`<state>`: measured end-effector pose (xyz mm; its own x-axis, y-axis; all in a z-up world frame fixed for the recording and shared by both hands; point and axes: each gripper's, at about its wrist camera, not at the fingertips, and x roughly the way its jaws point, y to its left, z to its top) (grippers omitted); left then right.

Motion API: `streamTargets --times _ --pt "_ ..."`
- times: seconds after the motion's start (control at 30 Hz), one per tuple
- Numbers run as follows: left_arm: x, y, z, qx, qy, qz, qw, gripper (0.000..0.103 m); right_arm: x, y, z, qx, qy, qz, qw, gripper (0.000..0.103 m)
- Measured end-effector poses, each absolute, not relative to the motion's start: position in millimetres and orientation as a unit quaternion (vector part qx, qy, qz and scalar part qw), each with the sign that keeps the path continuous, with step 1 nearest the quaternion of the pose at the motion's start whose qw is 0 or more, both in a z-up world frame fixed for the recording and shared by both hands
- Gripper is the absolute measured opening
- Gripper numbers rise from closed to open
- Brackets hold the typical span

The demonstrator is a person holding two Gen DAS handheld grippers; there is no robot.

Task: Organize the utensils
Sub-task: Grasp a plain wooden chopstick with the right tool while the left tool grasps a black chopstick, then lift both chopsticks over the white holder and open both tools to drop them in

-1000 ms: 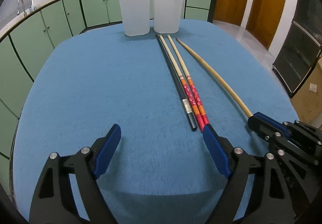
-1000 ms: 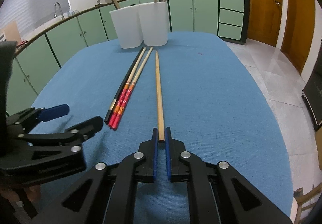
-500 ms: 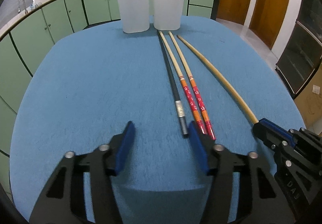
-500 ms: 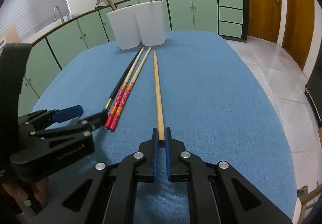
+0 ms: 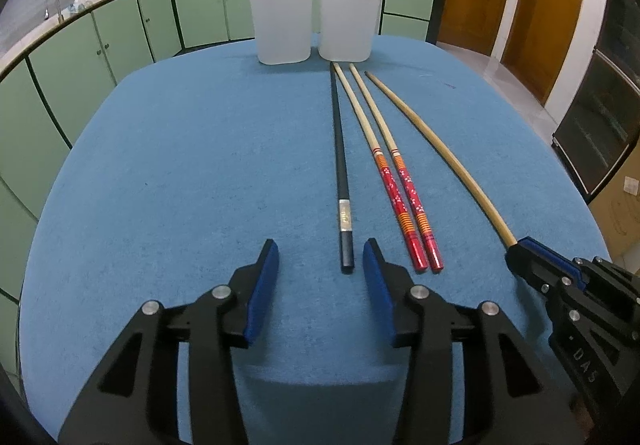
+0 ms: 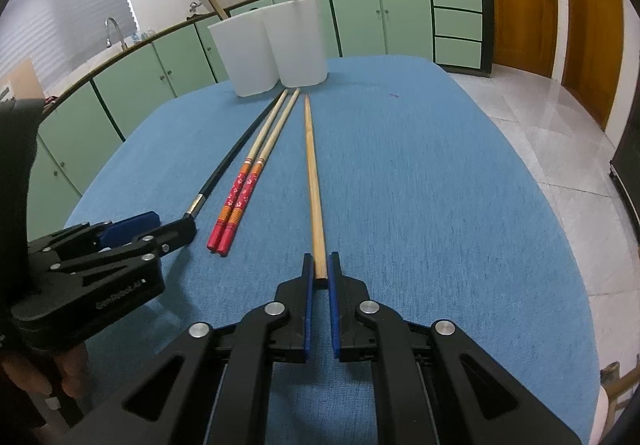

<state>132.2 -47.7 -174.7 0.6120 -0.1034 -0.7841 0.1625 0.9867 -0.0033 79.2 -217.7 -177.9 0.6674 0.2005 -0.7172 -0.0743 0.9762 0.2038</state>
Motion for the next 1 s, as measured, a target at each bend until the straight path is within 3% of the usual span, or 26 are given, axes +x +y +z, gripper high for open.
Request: streamTargets --times 0.07,0.2,0.4,1.0 --pt "131 -49 -175 0.031 0.433 -0.073 0.898 0.040 79 -217 -178 0.077 0.400 0.074 0.910 0.007" --pt "127 -55 -174 0.034 0.428 -0.081 0.899 0.006 79 -215 -177 0.073 0.401 0.072 0.910 0.007" --pt "122 -46 -163 0.022 0.426 -0.086 0.900 0.005 73 -215 -161 0.057 0.393 0.075 0.915 0.006" --pt "107 -22 -20 0.019 0.289 -0.098 0.952 0.006 69 -237 -20 0.060 0.273 0.097 0.955 0.006"
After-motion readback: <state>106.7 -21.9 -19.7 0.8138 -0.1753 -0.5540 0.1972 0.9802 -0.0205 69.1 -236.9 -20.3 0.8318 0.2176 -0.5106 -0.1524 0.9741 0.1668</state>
